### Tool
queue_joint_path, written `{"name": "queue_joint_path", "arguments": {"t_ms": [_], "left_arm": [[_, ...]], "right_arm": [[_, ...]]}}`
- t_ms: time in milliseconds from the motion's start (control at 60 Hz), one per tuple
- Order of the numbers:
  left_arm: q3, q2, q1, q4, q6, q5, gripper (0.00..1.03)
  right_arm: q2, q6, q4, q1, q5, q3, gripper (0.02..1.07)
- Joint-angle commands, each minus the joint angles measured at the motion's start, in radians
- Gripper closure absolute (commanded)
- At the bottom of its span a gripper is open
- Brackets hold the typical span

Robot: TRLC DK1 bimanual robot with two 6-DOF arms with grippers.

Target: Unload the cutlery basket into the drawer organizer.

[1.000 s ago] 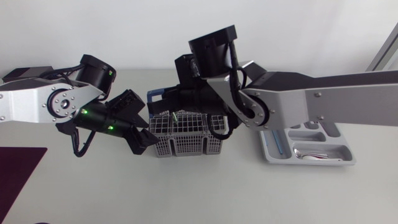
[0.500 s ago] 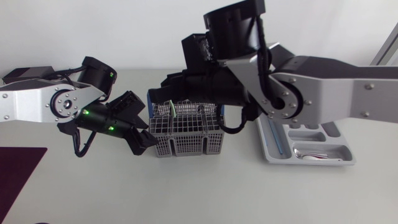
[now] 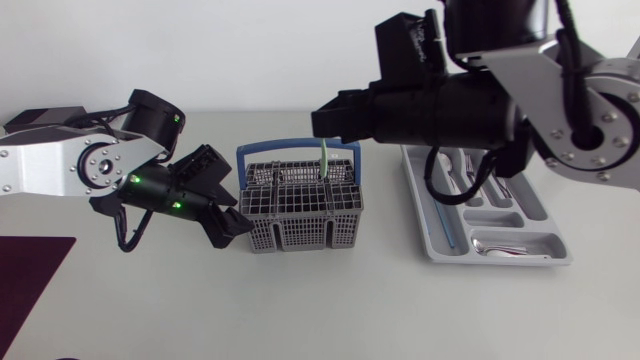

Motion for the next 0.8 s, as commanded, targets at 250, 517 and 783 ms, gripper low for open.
{"name": "queue_joint_path", "arguments": {"t_ms": [250, 517, 783], "left_arm": [[0.003, -0.051, -0.004, -0.035, -0.025, 0.011, 0.05], [-0.003, -0.062, -0.011, -0.044, -0.031, 0.011, 0.05], [-0.009, -0.063, 0.000, -0.044, -0.028, 0.011, 0.05]], "right_arm": [[-0.178, -0.053, -0.135, -0.142, -0.022, -0.107, 1.00], [-0.273, -0.169, -0.303, -0.310, -0.011, -0.144, 1.00], [-0.319, -0.307, -0.357, -0.471, 0.047, -0.256, 1.00]]}}
